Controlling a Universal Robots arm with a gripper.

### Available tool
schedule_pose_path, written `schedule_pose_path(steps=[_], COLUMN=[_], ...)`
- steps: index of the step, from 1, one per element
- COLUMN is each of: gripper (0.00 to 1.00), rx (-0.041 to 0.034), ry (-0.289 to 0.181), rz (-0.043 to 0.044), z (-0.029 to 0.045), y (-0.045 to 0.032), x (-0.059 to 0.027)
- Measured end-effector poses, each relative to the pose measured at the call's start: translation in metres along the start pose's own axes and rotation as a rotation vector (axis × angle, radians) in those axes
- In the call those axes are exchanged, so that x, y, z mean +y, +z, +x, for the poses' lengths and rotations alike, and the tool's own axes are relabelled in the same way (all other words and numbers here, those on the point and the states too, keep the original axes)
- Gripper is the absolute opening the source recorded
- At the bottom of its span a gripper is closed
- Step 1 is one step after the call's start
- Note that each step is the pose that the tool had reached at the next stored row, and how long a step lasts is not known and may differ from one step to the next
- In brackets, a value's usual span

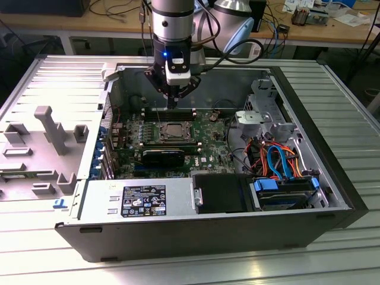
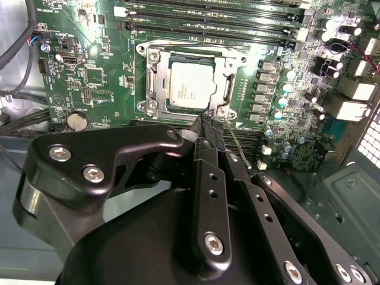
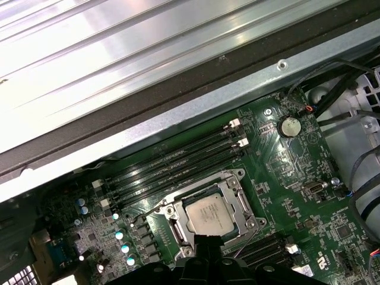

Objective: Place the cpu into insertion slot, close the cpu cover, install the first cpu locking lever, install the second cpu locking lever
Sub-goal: 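Install the first cpu locking lever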

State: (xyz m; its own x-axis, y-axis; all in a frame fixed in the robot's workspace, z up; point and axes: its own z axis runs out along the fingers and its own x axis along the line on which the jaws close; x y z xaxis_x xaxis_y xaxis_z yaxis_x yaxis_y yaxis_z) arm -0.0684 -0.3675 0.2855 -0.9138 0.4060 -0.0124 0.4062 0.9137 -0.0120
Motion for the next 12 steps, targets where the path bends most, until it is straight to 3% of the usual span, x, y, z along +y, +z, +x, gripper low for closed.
schedule_pose_path(steps=[12], gripper=[0.11], rx=[0.0], ry=[0.0], rz=[0.0001], z=[0.0084], y=[-0.0001], x=[-0.0037])
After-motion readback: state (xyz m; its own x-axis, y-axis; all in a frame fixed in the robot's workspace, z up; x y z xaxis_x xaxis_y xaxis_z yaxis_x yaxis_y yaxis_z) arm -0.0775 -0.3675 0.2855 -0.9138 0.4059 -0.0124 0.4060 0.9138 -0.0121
